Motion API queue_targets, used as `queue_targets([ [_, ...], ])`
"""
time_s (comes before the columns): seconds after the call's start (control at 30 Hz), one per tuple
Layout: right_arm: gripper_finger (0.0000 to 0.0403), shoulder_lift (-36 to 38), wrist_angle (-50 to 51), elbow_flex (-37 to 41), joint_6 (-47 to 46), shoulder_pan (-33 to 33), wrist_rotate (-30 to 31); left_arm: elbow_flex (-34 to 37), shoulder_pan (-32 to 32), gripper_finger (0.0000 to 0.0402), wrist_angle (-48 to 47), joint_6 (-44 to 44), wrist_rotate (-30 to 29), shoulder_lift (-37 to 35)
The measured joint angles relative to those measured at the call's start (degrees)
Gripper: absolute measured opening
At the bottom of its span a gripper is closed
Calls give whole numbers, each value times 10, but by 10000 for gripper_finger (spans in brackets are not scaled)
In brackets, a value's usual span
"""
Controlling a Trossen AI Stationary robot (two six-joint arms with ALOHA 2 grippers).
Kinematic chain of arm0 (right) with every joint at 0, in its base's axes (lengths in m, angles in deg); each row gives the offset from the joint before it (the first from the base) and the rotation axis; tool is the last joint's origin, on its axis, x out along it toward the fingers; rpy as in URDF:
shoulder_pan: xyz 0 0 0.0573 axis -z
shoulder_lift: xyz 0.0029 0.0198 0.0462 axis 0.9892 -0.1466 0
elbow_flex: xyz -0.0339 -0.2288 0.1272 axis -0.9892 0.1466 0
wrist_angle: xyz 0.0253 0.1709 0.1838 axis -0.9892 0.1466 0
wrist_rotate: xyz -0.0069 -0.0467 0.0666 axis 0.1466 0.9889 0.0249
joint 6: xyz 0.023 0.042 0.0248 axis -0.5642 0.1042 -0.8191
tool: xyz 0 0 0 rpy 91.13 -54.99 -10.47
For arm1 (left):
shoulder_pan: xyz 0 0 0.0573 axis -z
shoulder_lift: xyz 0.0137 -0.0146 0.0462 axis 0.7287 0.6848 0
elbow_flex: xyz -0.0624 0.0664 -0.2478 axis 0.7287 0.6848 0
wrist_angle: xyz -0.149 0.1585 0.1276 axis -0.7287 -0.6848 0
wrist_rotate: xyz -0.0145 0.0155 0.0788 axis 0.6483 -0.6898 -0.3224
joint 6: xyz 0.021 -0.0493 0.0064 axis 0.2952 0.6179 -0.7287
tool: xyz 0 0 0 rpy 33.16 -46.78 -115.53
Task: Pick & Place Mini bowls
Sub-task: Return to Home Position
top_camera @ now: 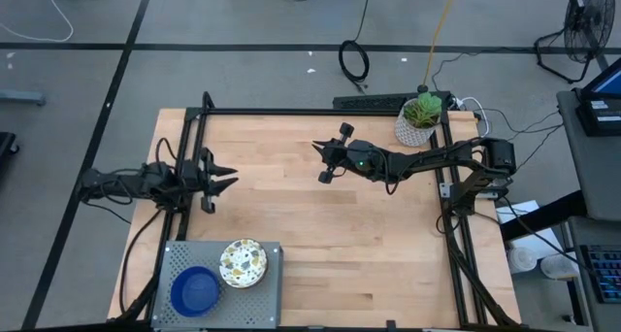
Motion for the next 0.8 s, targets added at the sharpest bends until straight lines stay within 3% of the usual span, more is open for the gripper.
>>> queue_targets([
  [0.23,24,0,0,0,0,0,0,33,-41,113,58,13,20,0],
  [0.53,24,0,0,0,0,0,0,37,-85,113,31,26,44,0],
  [0.8,24,0,0,0,0,0,0,37,-86,113,10,31,75,1],
])
